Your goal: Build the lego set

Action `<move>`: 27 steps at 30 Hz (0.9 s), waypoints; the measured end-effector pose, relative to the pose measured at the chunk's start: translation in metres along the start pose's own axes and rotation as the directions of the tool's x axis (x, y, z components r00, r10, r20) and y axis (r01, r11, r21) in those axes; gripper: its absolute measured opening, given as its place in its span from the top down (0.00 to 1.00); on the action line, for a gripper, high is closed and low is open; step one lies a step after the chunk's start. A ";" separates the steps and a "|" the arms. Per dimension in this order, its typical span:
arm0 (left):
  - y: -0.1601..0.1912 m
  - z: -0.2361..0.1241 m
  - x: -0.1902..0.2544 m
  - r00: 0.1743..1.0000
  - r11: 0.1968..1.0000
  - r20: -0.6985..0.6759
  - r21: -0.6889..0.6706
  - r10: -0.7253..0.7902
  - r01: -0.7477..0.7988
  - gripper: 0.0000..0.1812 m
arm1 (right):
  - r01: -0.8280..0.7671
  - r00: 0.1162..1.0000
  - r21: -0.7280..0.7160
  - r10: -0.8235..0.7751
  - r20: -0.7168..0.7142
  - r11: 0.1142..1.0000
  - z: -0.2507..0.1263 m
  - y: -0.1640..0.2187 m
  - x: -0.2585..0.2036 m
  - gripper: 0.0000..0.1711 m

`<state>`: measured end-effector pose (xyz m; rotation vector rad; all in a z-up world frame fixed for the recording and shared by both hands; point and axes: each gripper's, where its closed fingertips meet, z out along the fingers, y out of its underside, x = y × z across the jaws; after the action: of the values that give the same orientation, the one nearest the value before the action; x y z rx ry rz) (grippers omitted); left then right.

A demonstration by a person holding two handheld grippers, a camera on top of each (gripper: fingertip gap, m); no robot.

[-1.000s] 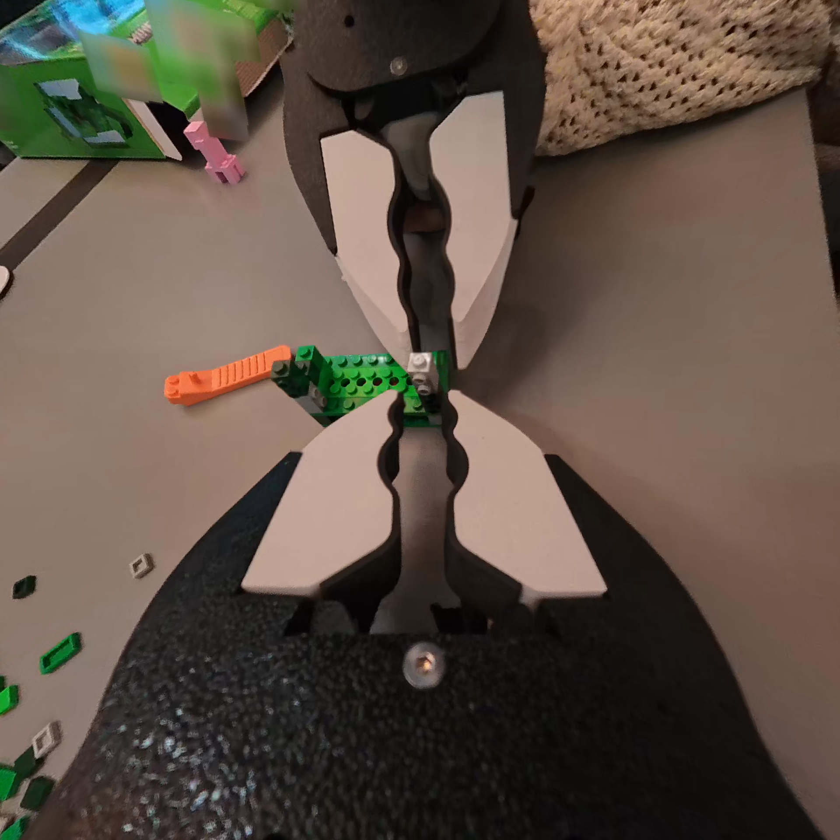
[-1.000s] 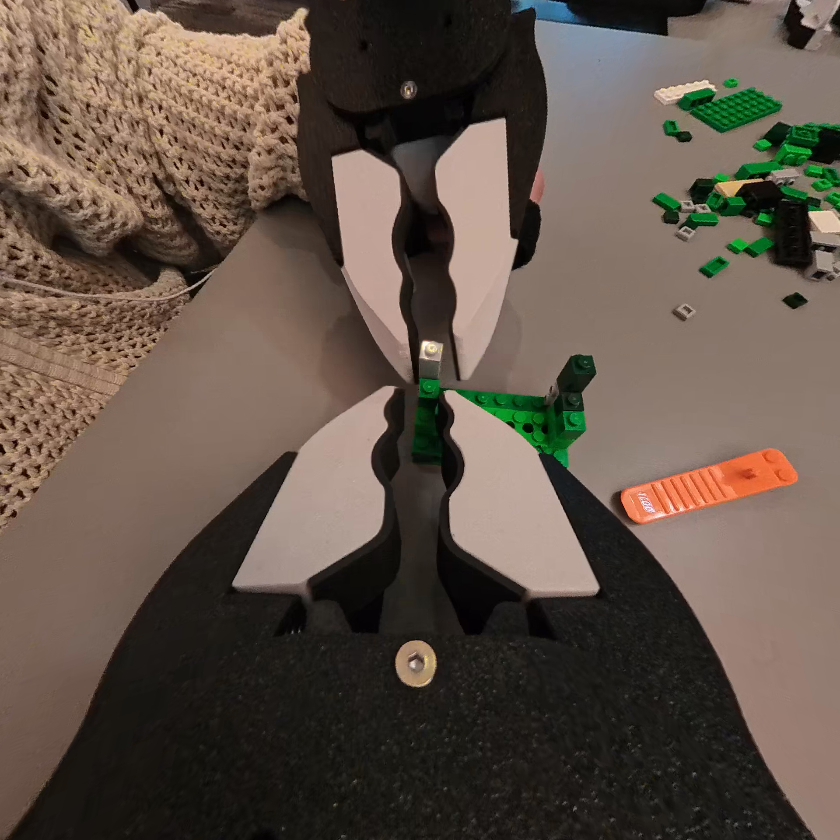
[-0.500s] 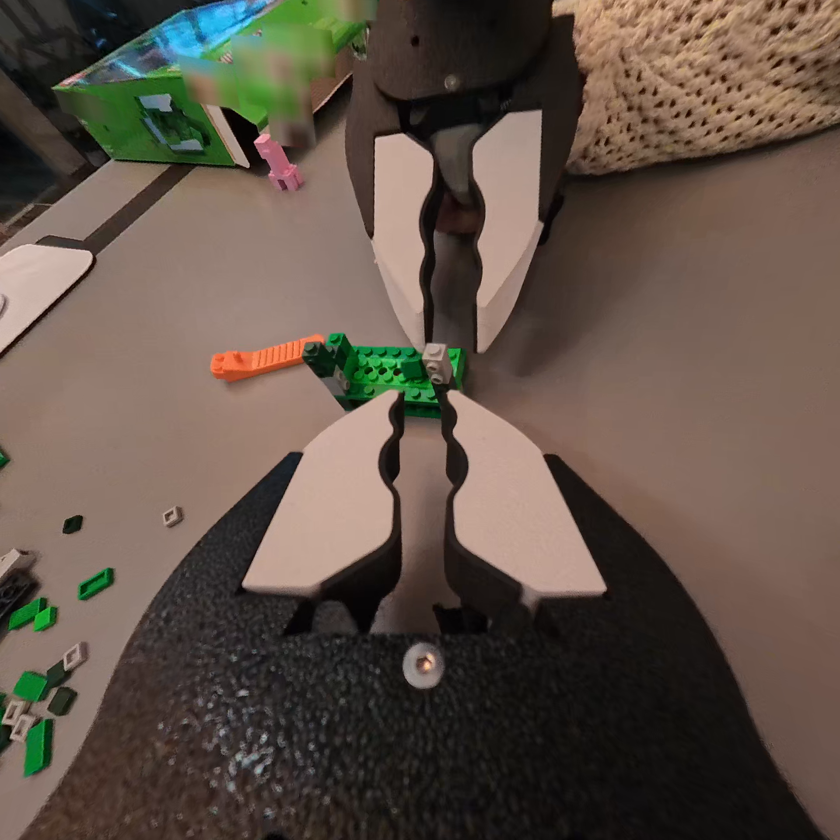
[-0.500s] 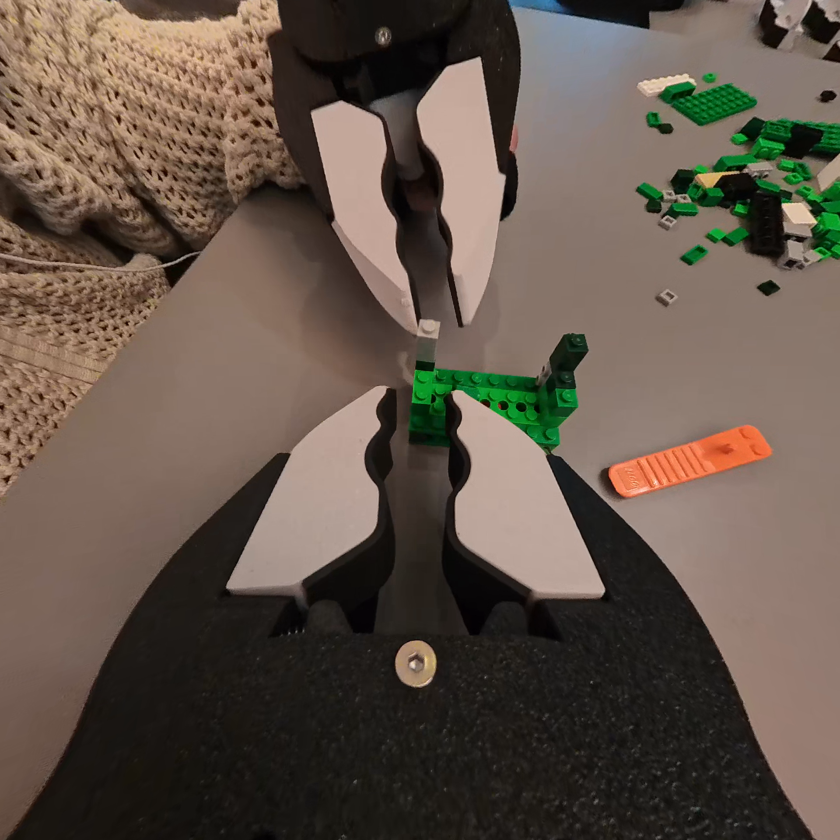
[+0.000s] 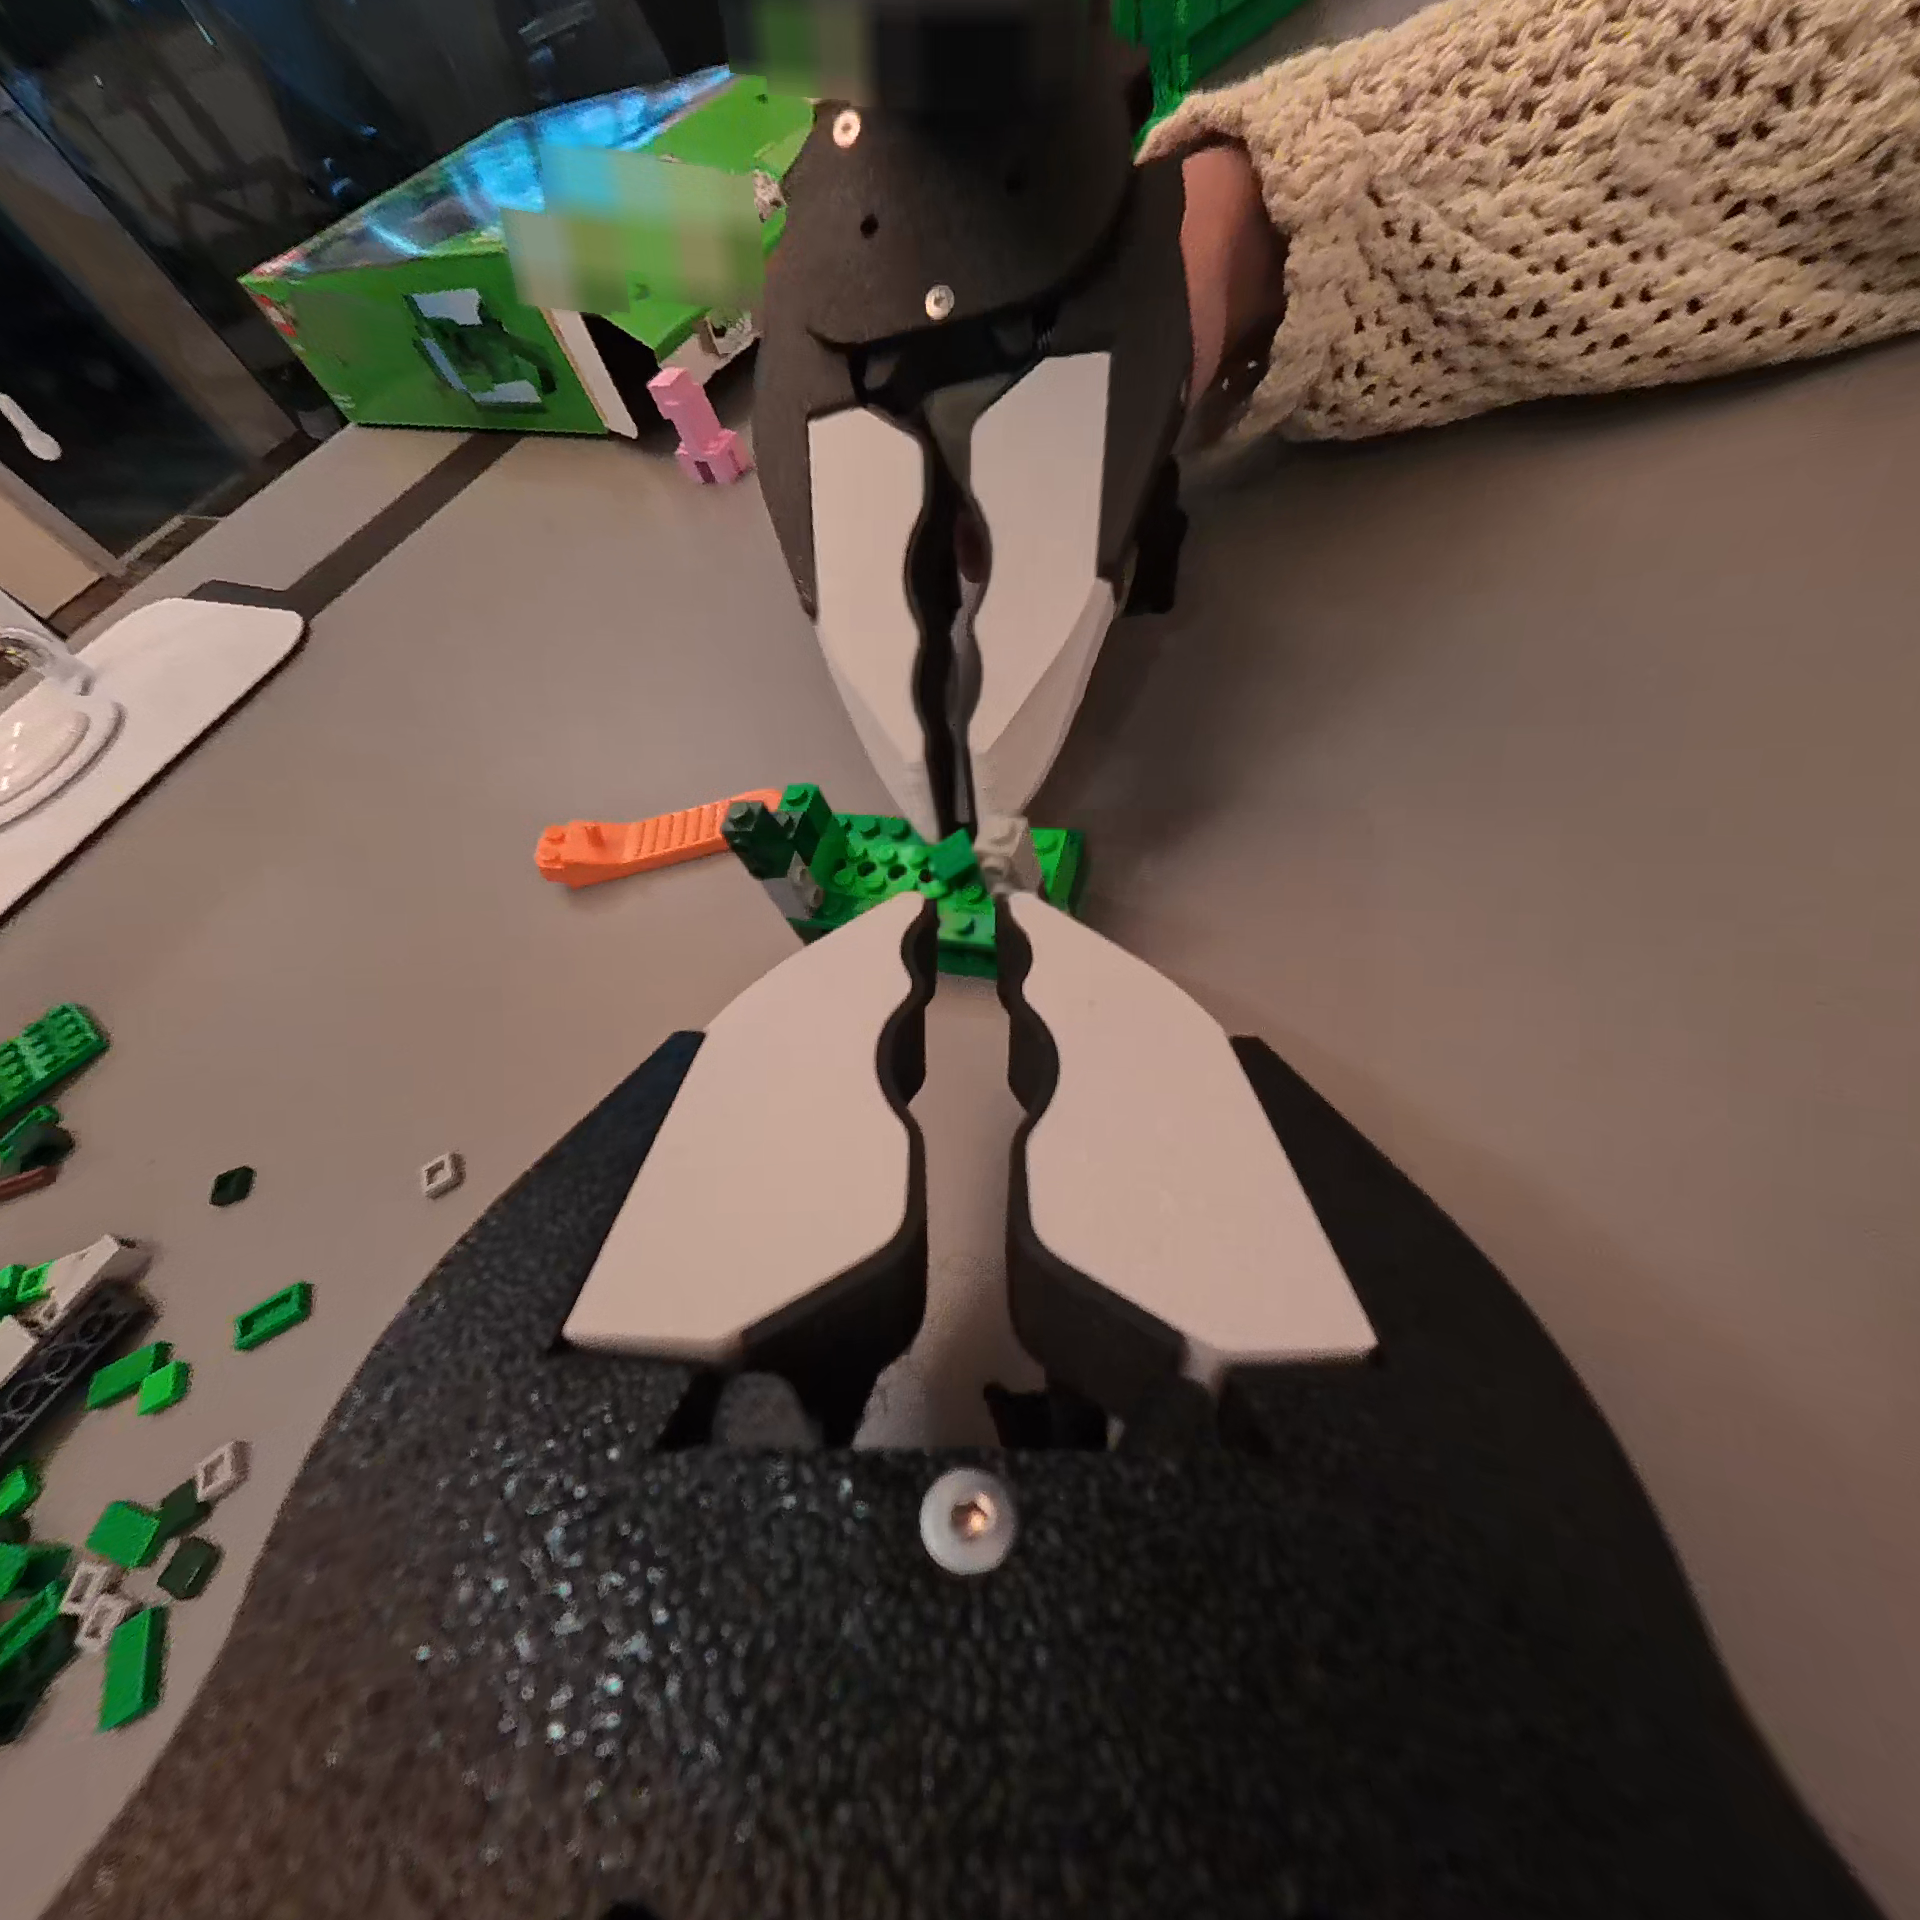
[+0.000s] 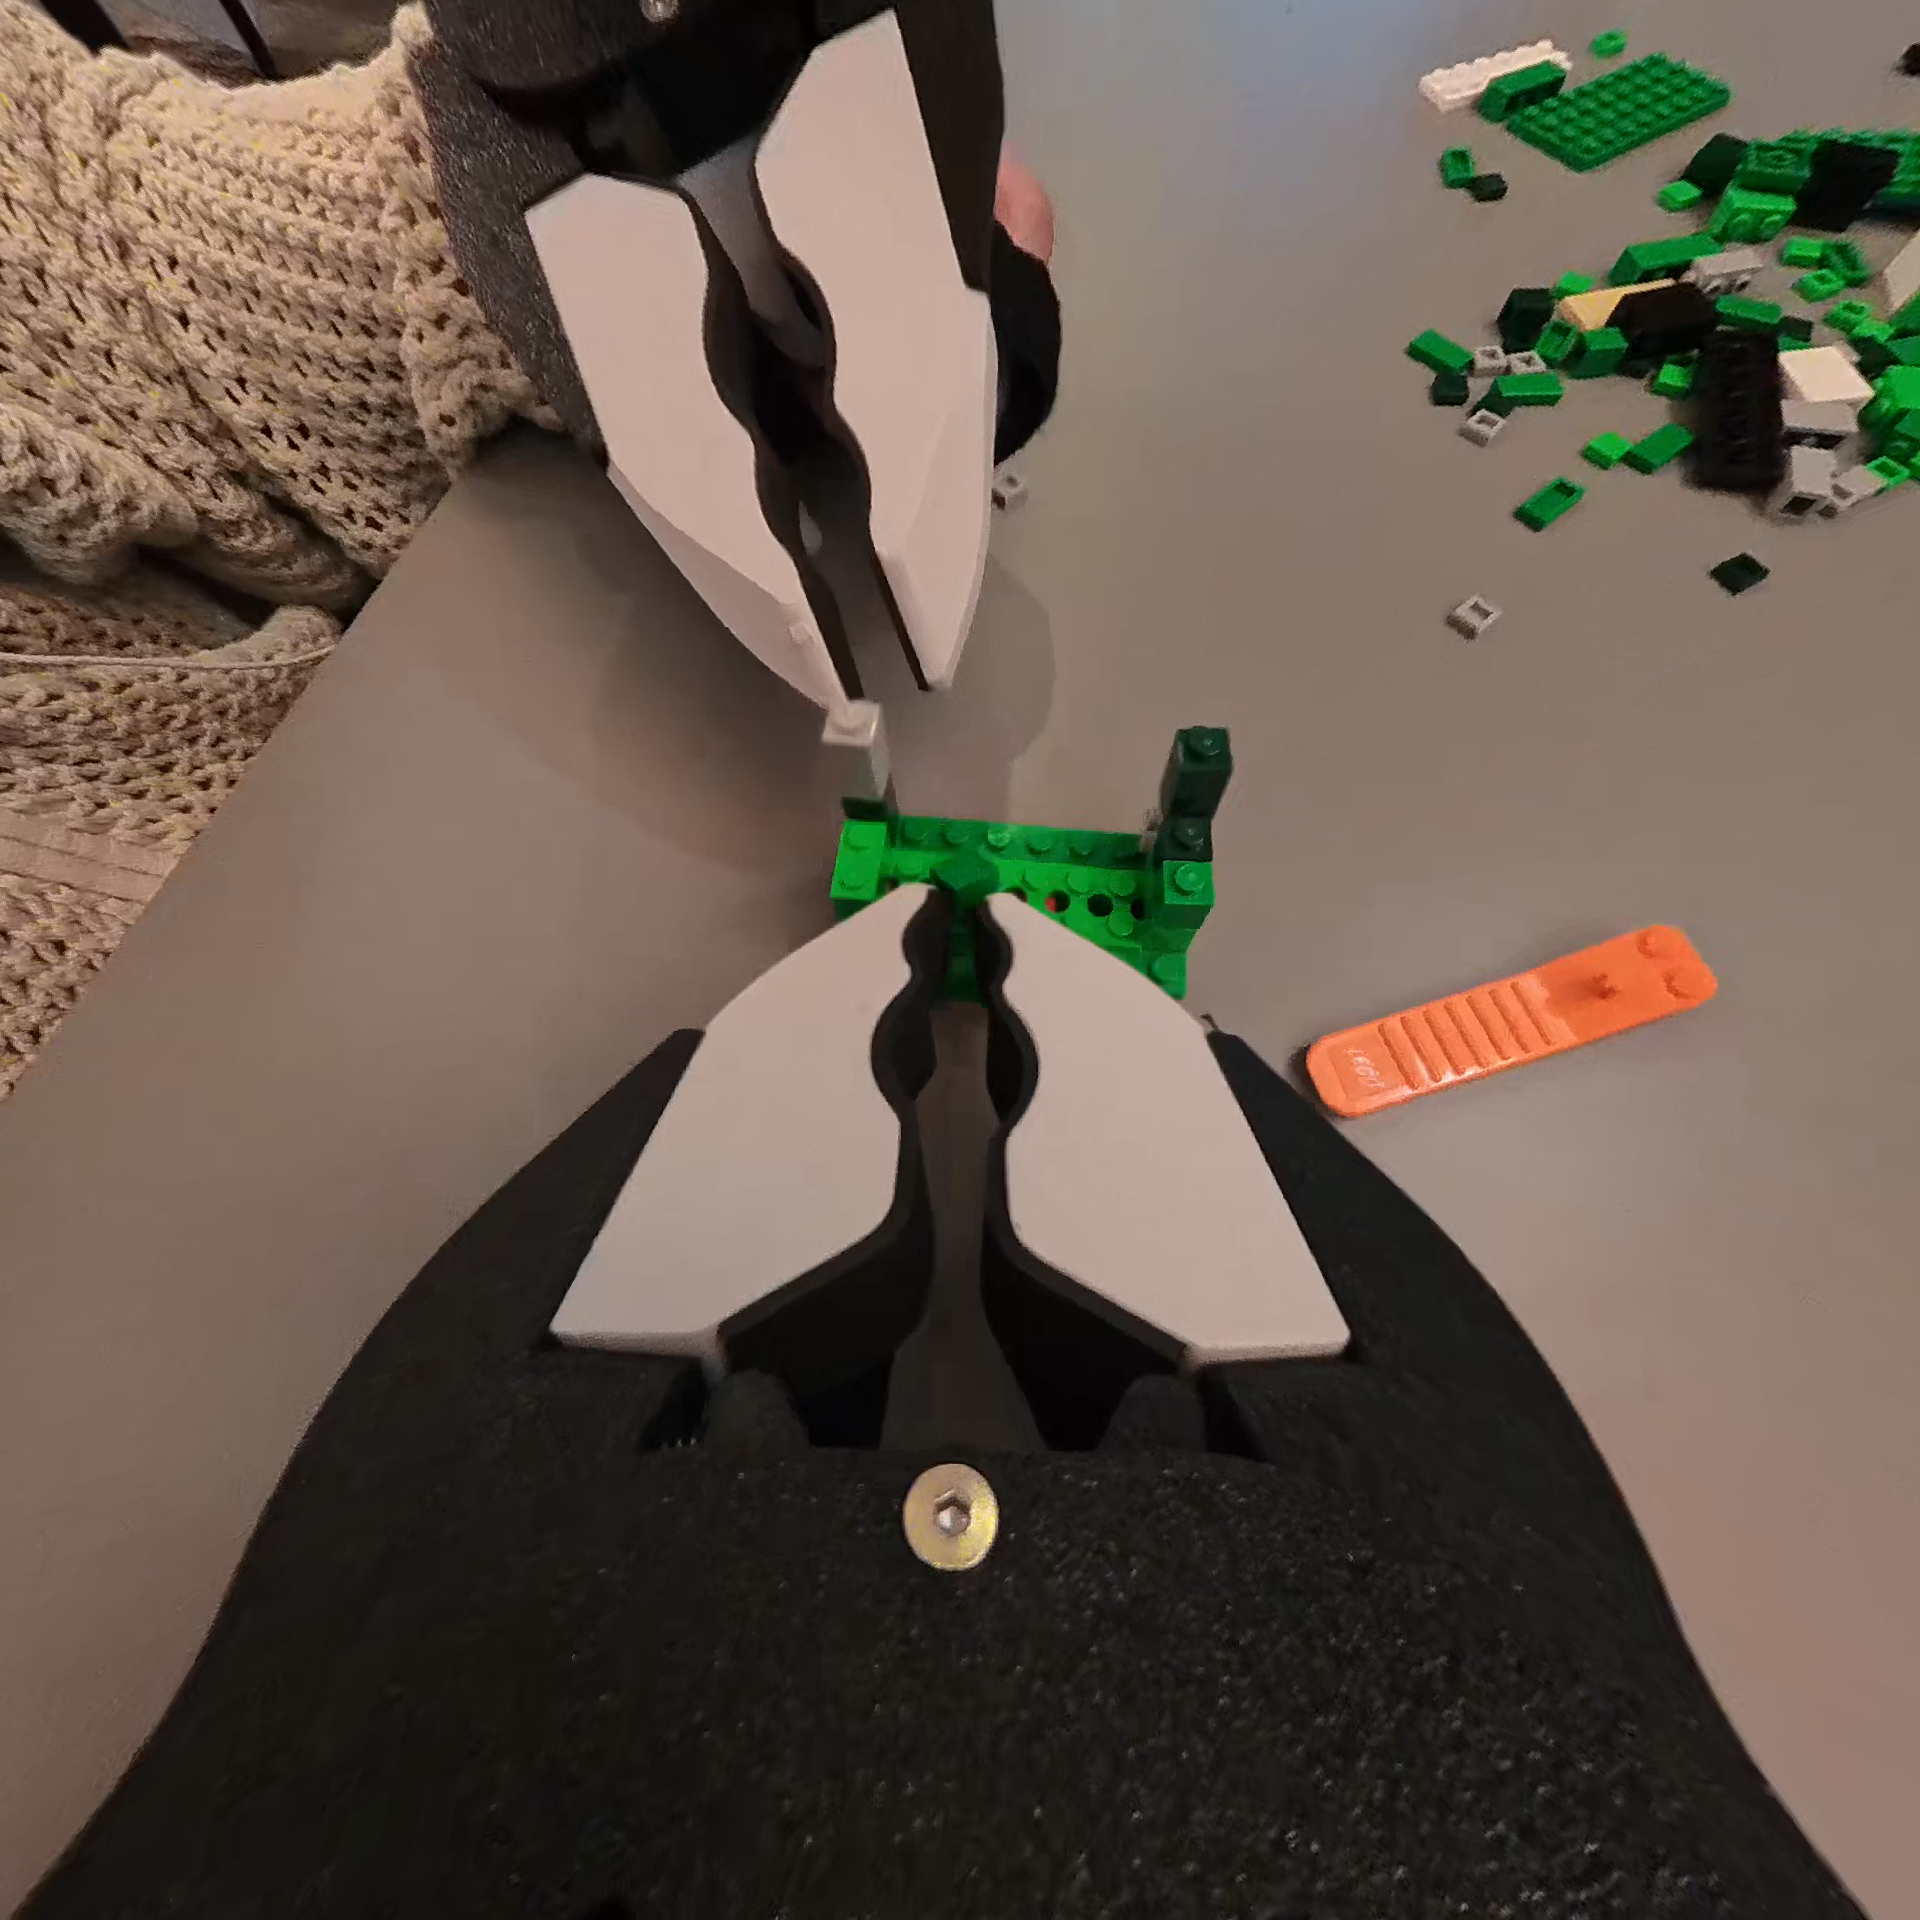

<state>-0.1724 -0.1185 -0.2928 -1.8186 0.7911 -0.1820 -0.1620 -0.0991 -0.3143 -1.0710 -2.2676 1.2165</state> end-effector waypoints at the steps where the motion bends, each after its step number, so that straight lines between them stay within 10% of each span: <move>1: -0.001 -0.001 -0.001 1.000 1.000 0.011 0.011 -0.002 0.002 0.94 | -0.003 1.000 -0.008 0.003 0.006 1.000 0.000 0.001 -0.001 0.98; 11: -0.020 -0.029 -0.022 0.982 0.969 0.132 0.225 -0.137 0.105 0.95 | -0.016 0.999 0.040 0.017 -0.038 0.999 -0.006 -0.004 0.000 0.97; 27: -0.020 -0.027 -0.020 0.984 0.976 0.155 0.207 -0.093 0.060 0.97 | 0.108 0.985 0.062 -0.098 -0.143 0.992 -0.010 -0.006 0.002 0.94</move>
<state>-0.1919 -0.1242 -0.2601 -1.6493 0.5658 -0.1548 -0.1604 -0.0940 -0.3039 -0.9690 -2.1312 1.1340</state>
